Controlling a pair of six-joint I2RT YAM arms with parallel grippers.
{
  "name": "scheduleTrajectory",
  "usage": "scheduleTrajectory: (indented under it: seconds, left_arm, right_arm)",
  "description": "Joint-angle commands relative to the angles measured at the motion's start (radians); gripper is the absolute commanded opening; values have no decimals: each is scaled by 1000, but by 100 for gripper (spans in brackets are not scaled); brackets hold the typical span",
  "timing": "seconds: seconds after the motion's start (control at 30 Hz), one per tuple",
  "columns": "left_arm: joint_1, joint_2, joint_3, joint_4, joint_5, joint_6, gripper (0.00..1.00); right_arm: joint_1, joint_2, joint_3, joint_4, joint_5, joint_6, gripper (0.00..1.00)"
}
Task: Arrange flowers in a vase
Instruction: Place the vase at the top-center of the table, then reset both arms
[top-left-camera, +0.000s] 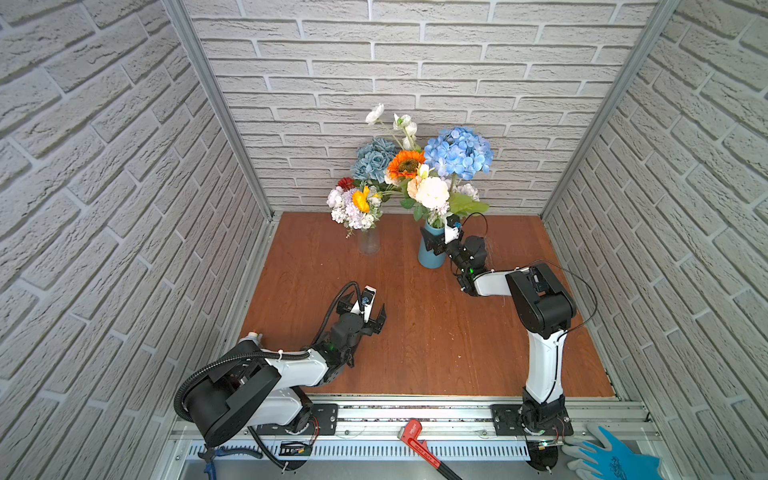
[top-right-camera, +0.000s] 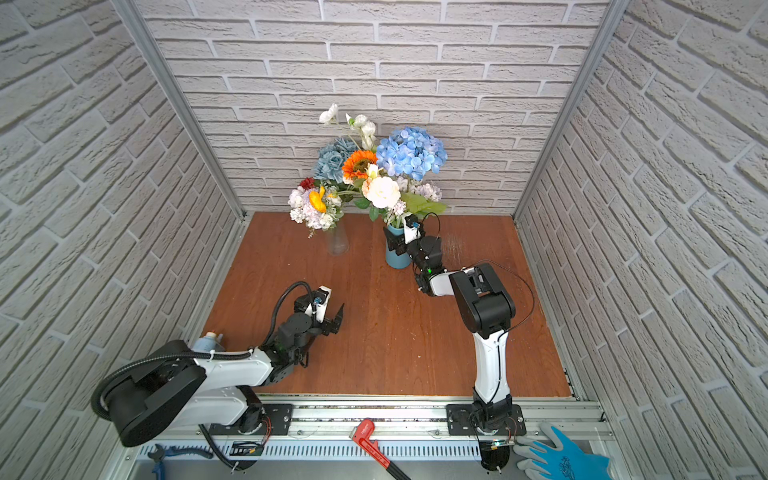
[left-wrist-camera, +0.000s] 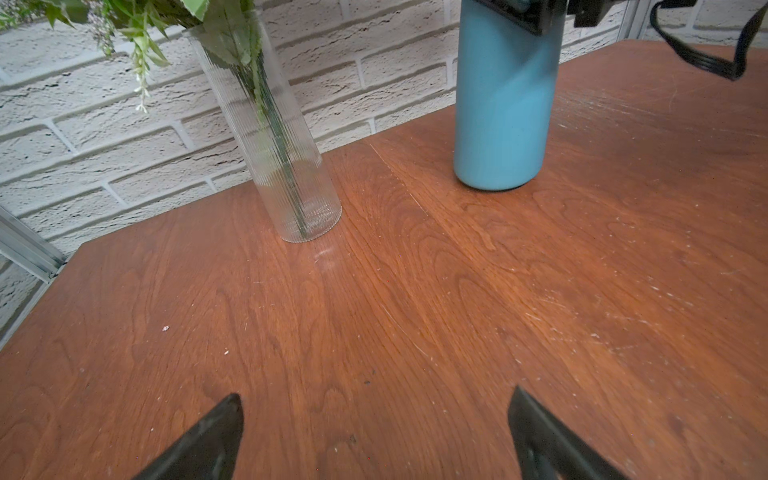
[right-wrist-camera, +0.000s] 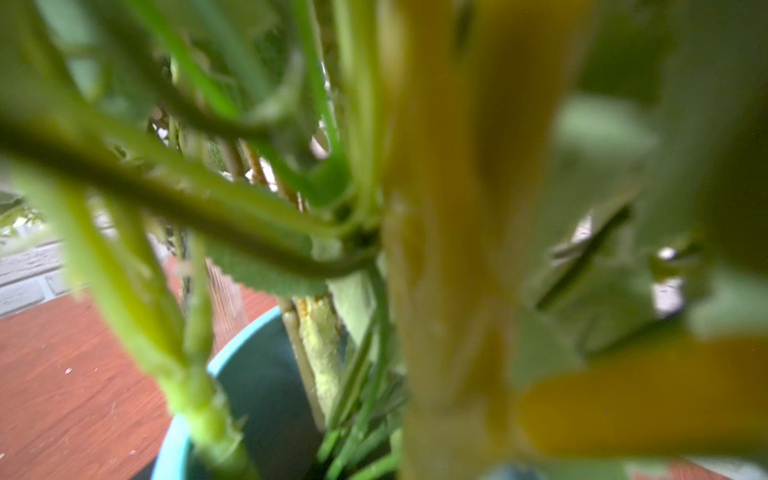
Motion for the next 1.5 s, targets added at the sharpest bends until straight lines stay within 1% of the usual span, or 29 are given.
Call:
scheduleTrajectory:
  seconds: [0.0,0.13,0.17,0.2,0.23,0.27,0.33,0.37,0.4,0.43,0.6,0.8,0.97,1.13,1.3,1.47]
  left_arm:
    - [7,-15,25,22,-12,-1,98]
    - [7,-14,28,20,-12,-4,98]
    - [7,-15,28,19,-12,-4,98]
    - [7,-14,29,18,-12,-5,98]
    - [7,-15,30,17,-12,-6,98]
    - [7,-16,29,15,-11,-7,98]
    - [6,-16,31,14,-12,-8,98]
    - [7,-16,31,13,-13,-8,98]
    - [7,-16,33,13,-11,-8,98]
    - [7,-15,33,14,-12,-7,98]
    - [6,-10,38,17,-10,-9,98]
    - [6,-16,42,14,-9,-7,98]
    - [7,-23,42,9,-9,-7,98]
    - [7,-19,44,12,-7,-5,98]
    - [7,-24,45,10,-3,-2,98]
    - [7,-76,52,-23,-15,-4,98]
  right_arm:
    - [-2,-51,44,276,-11,5,10]
    - [-3,-46,20,276,-2,10,13]
    - [-2,-45,15,276,-1,11,17]
    - [-2,-44,10,277,1,13,23]
    - [-2,-46,6,276,1,13,30]
    - [-2,-47,1,277,3,13,39]
    - [-2,-53,-7,276,3,14,65]
    - [-2,-56,-12,277,2,14,80]
    - [-2,-60,-16,277,0,14,91]
    - [-2,-63,-20,277,-1,16,94]
    - [-2,-72,-41,276,-5,23,100]
    - [-2,-74,-67,275,-6,38,100]
    - [-2,-88,-120,275,4,51,100]
    - [-3,-137,-202,275,23,54,100]
    - [-3,-165,-270,276,13,67,100]
    - [-3,-233,-392,274,23,80,99]
